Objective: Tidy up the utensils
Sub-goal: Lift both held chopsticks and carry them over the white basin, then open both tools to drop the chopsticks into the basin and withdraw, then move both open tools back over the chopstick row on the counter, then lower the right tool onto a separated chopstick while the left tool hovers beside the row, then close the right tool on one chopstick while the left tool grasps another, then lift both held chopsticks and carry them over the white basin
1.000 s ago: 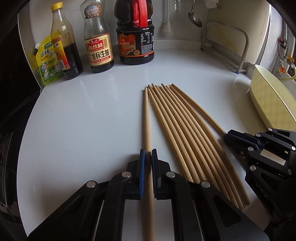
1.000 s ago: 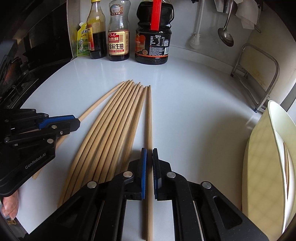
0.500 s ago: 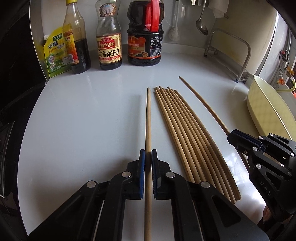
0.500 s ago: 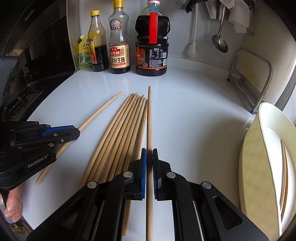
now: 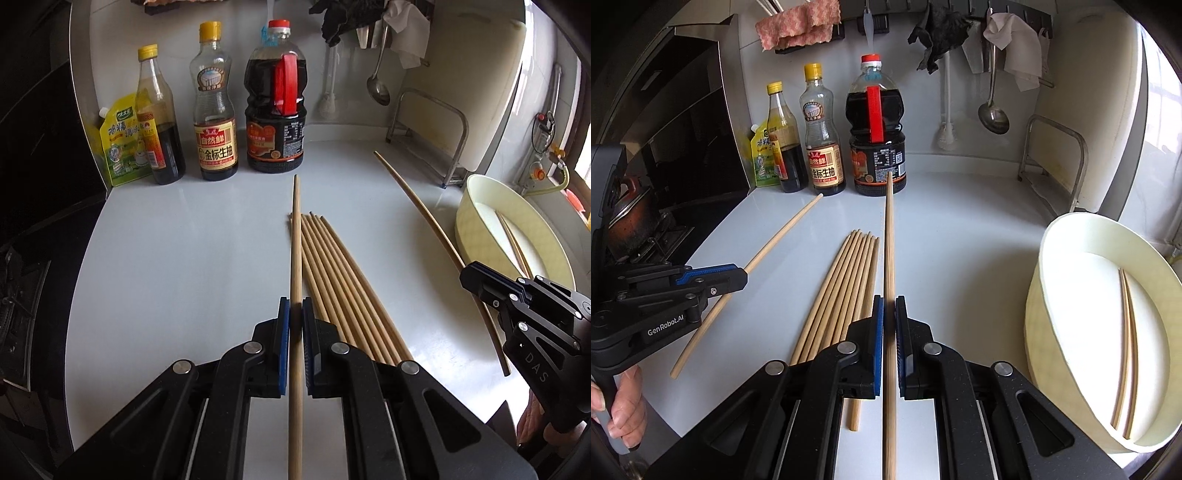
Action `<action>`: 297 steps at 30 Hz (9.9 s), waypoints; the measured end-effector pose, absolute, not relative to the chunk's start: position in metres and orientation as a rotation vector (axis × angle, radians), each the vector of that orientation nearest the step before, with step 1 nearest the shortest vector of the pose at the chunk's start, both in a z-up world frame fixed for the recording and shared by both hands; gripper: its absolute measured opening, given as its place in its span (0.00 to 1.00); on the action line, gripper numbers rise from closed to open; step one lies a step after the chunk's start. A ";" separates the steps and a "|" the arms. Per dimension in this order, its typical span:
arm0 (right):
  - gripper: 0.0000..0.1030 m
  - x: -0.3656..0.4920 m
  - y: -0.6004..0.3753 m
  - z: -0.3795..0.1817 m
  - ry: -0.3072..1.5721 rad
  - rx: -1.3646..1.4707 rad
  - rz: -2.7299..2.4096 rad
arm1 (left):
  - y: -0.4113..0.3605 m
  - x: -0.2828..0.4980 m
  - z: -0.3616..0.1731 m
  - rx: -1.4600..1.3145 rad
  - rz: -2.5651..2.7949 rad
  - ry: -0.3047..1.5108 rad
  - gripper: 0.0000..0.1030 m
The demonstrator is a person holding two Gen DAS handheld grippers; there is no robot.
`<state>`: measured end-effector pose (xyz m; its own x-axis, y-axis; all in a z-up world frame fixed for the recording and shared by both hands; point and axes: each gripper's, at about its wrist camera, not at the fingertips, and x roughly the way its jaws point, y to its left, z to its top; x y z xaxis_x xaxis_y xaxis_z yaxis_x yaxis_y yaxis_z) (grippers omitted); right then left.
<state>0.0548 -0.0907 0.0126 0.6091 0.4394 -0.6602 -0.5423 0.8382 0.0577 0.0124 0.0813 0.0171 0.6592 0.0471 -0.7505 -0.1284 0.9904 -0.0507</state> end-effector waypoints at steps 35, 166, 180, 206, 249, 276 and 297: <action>0.06 0.142 -0.326 0.009 0.851 0.176 0.143 | -0.184 0.167 0.026 0.015 -0.339 0.926 0.07; 0.47 0.102 -0.052 -0.063 0.922 -0.300 0.571 | 0.115 0.062 -0.062 -0.097 0.105 0.973 0.87; 0.47 0.111 -0.065 -0.061 0.927 -0.281 0.558 | 0.108 0.057 -0.060 -0.097 0.049 0.955 0.91; 0.47 0.113 -0.068 -0.062 0.934 -0.265 0.555 | 0.106 0.065 -0.070 -0.052 0.090 0.989 0.95; 0.06 0.113 -0.043 -0.064 0.866 -0.329 0.561 | 0.097 0.070 -0.061 -0.059 0.048 0.923 0.07; 0.06 0.073 -0.111 0.031 0.696 -0.074 0.532 | 0.088 0.075 -0.004 -0.152 -0.059 0.851 0.07; 0.06 0.114 -0.290 0.067 0.698 0.205 0.252 | -0.088 0.124 0.058 -0.096 -0.328 0.860 0.07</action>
<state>0.1142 -0.2904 0.0669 0.7378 0.2956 -0.6068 -0.1597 0.9499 0.2686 0.1245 -0.0879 0.0576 0.6056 -0.3218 -0.7278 0.2449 0.9456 -0.2143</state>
